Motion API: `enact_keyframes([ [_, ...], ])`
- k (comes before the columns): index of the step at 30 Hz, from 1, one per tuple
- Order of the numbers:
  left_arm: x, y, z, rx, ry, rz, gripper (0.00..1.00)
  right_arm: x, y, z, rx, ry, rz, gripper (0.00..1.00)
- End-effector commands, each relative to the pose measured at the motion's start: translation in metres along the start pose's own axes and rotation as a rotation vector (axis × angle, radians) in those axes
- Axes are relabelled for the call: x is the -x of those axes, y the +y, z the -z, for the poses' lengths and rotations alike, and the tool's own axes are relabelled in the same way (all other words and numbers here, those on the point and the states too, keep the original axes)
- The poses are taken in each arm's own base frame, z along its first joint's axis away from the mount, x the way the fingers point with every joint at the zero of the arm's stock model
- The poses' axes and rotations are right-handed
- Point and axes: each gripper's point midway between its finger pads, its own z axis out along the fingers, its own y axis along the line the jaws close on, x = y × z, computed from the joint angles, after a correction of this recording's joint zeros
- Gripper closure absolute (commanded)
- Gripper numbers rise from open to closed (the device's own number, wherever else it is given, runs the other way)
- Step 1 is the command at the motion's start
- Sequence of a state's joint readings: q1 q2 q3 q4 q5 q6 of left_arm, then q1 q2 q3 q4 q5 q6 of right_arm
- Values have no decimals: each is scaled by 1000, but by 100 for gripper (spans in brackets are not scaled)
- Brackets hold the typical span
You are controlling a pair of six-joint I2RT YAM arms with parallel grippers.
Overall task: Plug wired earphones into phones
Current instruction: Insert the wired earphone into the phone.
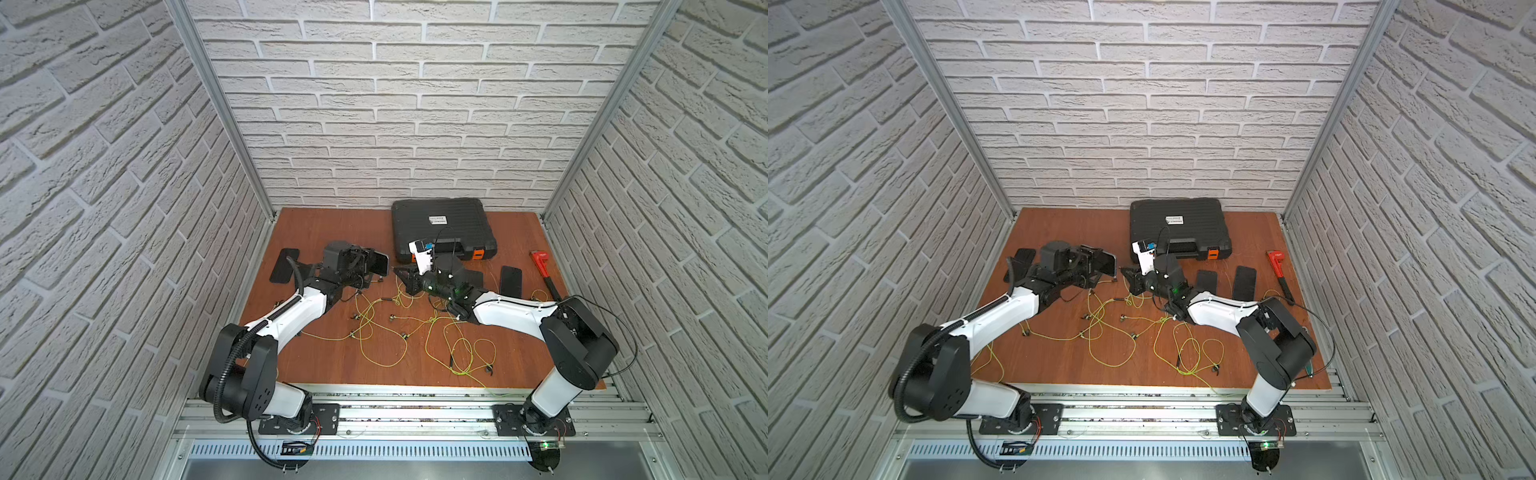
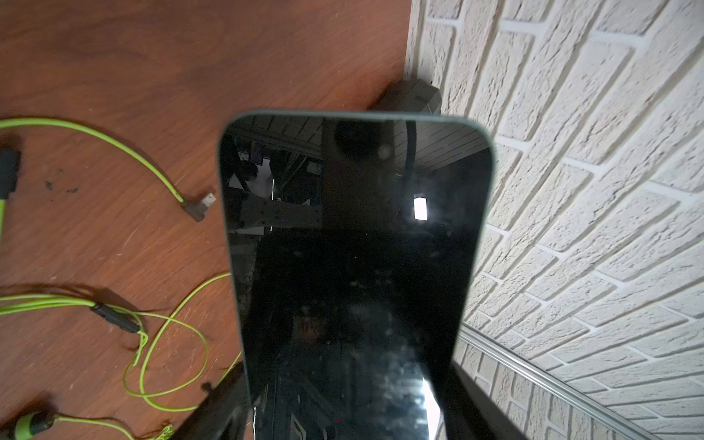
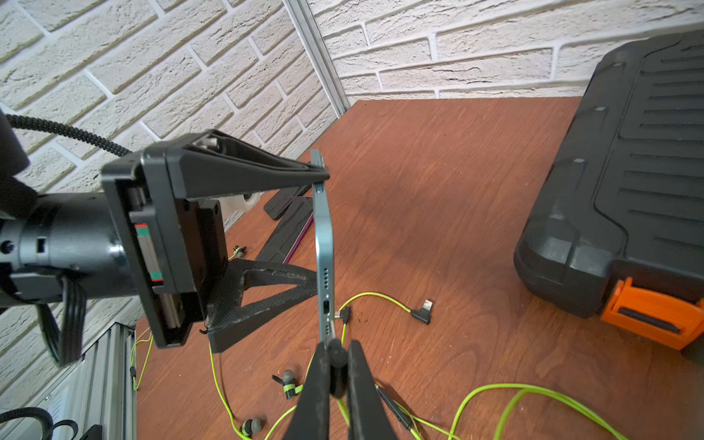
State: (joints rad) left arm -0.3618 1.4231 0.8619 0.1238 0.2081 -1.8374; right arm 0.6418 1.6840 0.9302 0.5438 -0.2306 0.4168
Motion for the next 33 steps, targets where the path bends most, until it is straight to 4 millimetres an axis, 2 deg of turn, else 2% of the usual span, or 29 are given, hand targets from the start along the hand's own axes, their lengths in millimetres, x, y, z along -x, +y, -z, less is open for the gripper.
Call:
enact_keyframes([
  [1, -3, -22, 3, -87, 19, -11, 100, 17, 15, -1, 50, -56, 5, 94],
  [26, -4, -19, 1, -87, 27, -6, 100, 20, 13, -16, 47, -63, 4, 94],
  [33, -2, -14, 0, -76, 19, -4, 100, 25, 18, -10, 66, -84, 16, 94],
])
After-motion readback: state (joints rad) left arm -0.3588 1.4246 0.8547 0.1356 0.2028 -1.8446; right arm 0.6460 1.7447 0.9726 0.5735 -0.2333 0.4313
